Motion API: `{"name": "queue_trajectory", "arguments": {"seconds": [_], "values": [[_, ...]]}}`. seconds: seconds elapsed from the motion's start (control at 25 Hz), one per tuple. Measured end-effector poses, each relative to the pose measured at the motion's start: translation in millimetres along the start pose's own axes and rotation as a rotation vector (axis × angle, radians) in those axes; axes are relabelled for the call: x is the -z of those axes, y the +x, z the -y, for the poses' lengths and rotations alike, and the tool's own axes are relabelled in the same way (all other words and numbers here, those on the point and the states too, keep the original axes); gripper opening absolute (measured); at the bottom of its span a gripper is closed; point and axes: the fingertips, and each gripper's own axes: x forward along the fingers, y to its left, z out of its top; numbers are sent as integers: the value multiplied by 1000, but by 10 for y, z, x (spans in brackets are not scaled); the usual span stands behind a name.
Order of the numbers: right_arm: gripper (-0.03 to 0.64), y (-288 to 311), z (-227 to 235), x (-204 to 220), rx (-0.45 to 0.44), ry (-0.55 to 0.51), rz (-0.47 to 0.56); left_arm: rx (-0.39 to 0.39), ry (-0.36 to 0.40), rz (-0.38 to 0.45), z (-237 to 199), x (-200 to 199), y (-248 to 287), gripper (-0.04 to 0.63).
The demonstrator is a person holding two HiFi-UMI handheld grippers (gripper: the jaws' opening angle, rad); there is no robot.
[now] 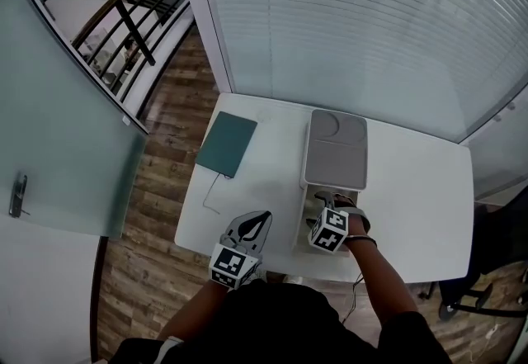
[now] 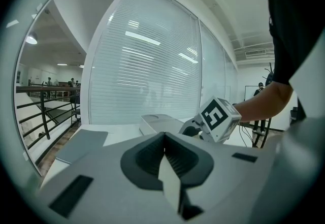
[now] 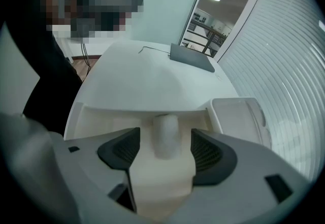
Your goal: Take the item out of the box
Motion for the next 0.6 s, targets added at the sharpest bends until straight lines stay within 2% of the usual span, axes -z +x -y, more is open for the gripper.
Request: {"name": "queue_trajectory", "arguments": {"seconds": [0.24, 0.52, 0.6], "values": [[268, 55, 25, 21, -42, 3, -19, -24, -10, 9, -68, 20, -38, 12], [176, 90, 8, 63, -60, -23, -50, -23, -20, 7, -53, 55, -74, 12], [170, 74, -7, 31, -75, -15, -46, -21, -17, 12, -40, 35, -74, 12]]}}
